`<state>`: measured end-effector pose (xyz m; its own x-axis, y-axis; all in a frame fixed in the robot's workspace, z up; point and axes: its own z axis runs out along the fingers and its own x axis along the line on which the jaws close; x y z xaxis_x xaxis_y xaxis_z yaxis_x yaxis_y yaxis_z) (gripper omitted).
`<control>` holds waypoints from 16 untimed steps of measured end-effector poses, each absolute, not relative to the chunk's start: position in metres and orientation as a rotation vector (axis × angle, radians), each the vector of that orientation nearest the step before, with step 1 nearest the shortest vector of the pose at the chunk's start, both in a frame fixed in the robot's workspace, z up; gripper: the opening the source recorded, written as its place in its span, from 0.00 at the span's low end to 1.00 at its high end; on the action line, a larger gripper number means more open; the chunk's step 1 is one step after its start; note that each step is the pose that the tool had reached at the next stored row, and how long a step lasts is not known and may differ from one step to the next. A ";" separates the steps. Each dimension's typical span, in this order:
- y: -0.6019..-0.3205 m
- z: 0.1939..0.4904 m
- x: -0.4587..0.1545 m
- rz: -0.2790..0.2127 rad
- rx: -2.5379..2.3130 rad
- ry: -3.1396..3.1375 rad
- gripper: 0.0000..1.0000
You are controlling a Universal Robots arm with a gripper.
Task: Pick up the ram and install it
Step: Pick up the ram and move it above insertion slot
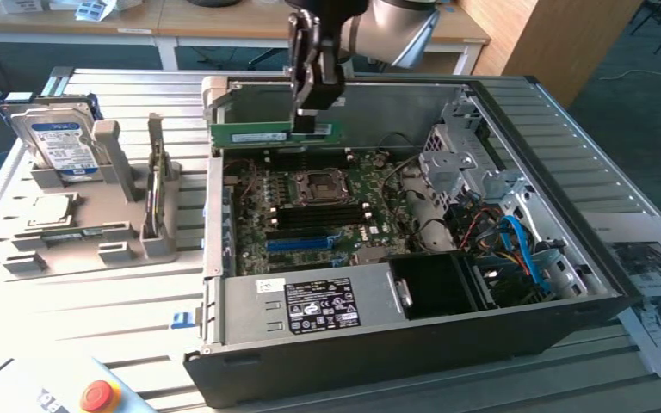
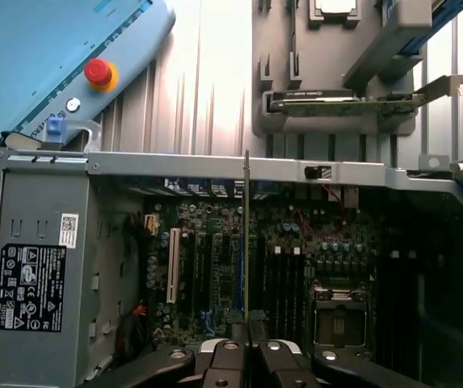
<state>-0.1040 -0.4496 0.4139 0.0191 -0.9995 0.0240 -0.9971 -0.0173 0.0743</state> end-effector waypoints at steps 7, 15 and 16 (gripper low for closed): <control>-0.450 0.414 -0.081 -0.054 2.191 -2.151 0.12; -0.450 0.414 -0.061 -0.054 2.191 -2.151 0.12; -0.450 0.414 -0.060 -0.054 2.191 -2.151 0.12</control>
<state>-0.0605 -0.4497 0.4139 0.0192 -0.9995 0.0240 -0.9970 -0.0173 0.0751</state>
